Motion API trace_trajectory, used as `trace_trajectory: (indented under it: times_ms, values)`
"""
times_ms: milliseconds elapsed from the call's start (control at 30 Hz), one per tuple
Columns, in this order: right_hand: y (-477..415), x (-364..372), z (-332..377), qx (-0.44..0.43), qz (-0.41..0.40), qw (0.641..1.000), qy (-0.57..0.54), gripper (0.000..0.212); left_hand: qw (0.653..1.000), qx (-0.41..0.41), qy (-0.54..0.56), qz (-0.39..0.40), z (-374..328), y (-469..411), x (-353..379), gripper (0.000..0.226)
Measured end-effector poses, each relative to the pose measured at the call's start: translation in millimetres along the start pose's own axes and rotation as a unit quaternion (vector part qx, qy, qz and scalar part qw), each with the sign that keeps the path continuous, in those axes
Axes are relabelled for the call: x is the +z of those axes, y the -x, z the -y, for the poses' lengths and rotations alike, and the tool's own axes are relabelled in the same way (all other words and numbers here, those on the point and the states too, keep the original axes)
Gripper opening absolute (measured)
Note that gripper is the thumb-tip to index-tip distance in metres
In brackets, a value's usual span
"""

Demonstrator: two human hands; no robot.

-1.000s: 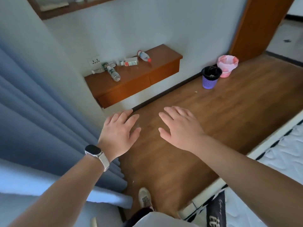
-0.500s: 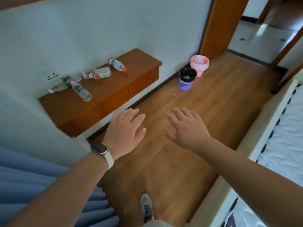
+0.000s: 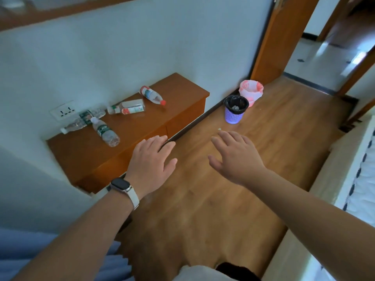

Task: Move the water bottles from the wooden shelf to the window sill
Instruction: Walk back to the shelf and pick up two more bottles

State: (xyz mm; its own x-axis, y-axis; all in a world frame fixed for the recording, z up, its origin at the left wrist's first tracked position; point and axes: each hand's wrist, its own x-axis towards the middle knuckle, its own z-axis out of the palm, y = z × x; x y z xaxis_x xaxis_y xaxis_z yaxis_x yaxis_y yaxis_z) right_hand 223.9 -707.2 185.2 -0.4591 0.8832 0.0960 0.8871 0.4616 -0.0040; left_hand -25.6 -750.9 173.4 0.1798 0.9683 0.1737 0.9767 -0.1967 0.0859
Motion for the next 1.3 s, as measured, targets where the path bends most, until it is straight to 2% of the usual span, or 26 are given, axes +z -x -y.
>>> trace_trajectory:
  times_ms: [233, 433, 800, 933, 1300]
  values:
    - [-51, 28, -31, -0.023, 0.018, 0.999, -0.026, 0.054, 0.999, -0.032, -0.013, -0.01, 15, -41, 14, 0.046]
    - [-134, 43, -70, -0.08, 0.026, 0.995, -0.046, 0.058, 0.992, -0.11, -0.053, 0.022, 14, -98, 22, 0.046]
    - [-261, 45, -156, -0.168, 0.021, 0.984, -0.058, 0.057, 0.973, -0.209, -0.103, 0.004, -1, -201, 26, 0.049]
    - [-294, 55, -159, -0.178, 0.054, 0.98, -0.076, 0.059, 0.96, -0.26, -0.106, 0.007, 7, -214, 32, 0.047]
    - [-400, 95, -137, -0.218, 0.09, 0.969, -0.071, 0.061, 0.953, -0.295, -0.068, -0.002, 87, -279, 81, 0.045]
